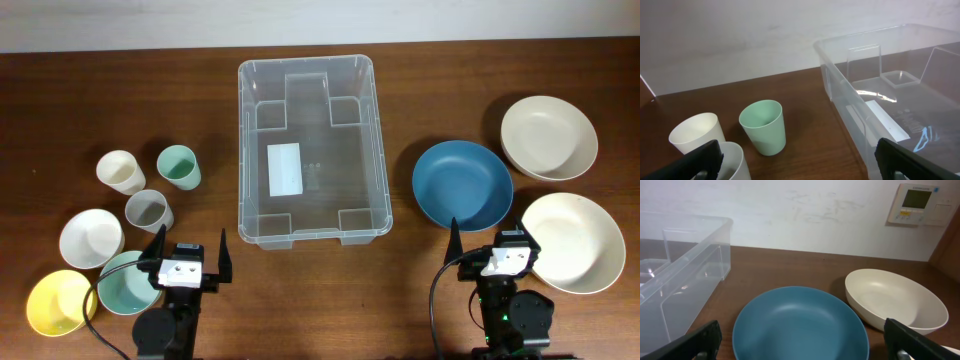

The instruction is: Pack container

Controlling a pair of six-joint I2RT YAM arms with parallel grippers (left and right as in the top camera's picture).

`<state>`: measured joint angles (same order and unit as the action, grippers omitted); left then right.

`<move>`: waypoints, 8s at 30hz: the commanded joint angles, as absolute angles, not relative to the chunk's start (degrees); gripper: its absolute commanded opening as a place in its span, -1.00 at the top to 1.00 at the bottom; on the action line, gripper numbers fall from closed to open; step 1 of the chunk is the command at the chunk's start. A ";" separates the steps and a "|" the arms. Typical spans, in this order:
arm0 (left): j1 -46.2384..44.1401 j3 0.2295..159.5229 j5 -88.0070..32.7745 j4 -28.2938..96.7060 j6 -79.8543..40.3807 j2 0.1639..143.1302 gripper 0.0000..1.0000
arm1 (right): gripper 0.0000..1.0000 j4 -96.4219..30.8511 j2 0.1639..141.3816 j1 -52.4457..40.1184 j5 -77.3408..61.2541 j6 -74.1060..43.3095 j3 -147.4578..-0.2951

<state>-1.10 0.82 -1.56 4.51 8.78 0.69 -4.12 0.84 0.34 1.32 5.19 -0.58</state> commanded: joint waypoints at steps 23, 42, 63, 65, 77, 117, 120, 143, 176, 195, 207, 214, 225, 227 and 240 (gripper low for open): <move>-0.84 0.54 -2.59 4.56 8.25 0.30 -0.99 | -0.98 -4.64 0.32 0.78 0.80 5.56 -0.32; -0.84 0.54 -2.59 4.56 8.25 0.30 -0.99 | -0.98 -4.64 0.32 0.78 0.80 5.56 -0.32; -0.84 0.54 5.54 3.22 9.10 0.30 -0.99 | -0.98 -4.62 0.75 0.78 0.40 -3.84 -0.32; -0.84 0.54 4.36 1.58 8.21 0.30 -0.99 | -0.98 -4.73 1.32 0.78 0.38 -5.13 -0.34; -0.84 10.50 0.82 9.56 -0.91 6.20 -0.99 | -0.98 -11.25 14.22 0.82 0.67 -5.41 -11.73; -0.86 58.28 0.80 41.47 -0.89 62.89 -0.99 | -0.98 -63.72 72.75 20.95 -4.36 -15.90 -78.87; -0.84 58.28 0.80 41.52 -0.89 62.89 -0.99 | -0.98 -64.47 72.88 31.48 -6.28 -19.09 -78.85; -0.84 58.28 0.82 40.97 -0.86 62.89 -0.99 | -0.97 -49.89 76.27 65.65 -18.48 -18.96 -50.41; -0.84 58.28 0.82 40.77 -0.86 63.00 -0.99 | -0.62 -21.32 82.24 65.60 -21.43 -24.53 -32.67; -0.84 58.28 0.82 40.80 -0.89 63.00 -0.99 | 0.45 -21.19 86.15 65.60 -23.05 -24.51 -32.69; -0.84 58.28 0.82 40.77 -0.89 63.00 -0.99 | 0.76 -22.57 86.15 65.60 -23.97 -24.51 -32.69; -0.84 58.28 0.82 40.77 -0.89 63.00 -0.99 | 0.92 -23.14 86.08 65.60 -26.63 -24.53 -32.73; -0.84 58.28 0.82 40.77 -0.86 63.00 -0.99 | 0.92 -32.62 78.85 65.60 -30.06 -24.25 -39.44; -0.84 58.28 0.82 40.80 -0.86 63.00 -0.99 | 0.92 -35.88 76.27 65.60 -30.63 -23.38 -42.19; -0.84 58.28 0.84 40.82 -0.86 63.00 -0.99 | 0.92 -53.04 67.96 46.54 -33.85 -9.82 -66.70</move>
<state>-1.10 57.30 1.48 40.97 -0.30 62.81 -52.36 69.10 52.51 -31.57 -15.05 -62.35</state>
